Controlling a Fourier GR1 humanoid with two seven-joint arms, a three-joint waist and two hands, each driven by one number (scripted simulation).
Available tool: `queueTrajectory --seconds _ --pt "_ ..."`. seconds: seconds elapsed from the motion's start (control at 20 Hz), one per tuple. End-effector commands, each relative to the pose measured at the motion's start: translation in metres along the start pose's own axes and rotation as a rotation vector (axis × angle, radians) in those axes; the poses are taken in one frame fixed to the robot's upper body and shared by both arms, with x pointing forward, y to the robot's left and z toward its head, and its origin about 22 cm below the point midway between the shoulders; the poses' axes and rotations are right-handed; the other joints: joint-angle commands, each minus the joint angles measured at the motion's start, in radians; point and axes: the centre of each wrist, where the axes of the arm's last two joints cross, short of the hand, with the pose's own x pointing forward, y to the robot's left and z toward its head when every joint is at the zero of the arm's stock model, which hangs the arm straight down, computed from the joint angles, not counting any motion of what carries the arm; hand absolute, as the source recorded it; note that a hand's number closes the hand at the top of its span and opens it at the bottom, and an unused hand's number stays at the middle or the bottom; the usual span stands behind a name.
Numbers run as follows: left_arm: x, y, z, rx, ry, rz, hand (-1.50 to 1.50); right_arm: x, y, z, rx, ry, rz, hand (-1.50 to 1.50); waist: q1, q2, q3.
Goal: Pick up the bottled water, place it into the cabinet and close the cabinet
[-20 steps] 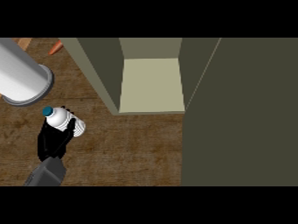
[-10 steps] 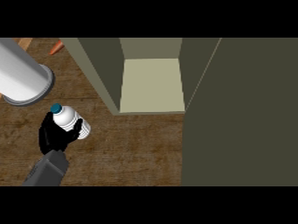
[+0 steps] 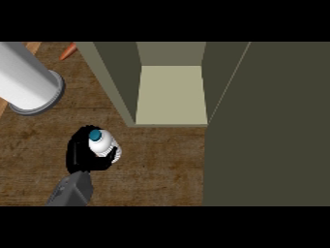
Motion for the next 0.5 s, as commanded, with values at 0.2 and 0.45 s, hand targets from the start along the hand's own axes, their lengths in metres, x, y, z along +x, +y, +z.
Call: queueTrajectory --seconds 0.2,0.45 --pt "0.018 -0.031 -0.004 -0.180 -0.034 -0.012 1.50 0.028 0.002 -0.014 -0.009 -0.074 0.020 -1.50 0.025 -0.005 0.002" --pt "0.035 -0.090 -0.017 -0.251 -0.018 0.045 1.50 0.022 0.001 -0.013 -0.006 -0.077 0.009 -1.50 0.012 -0.009 0.001"
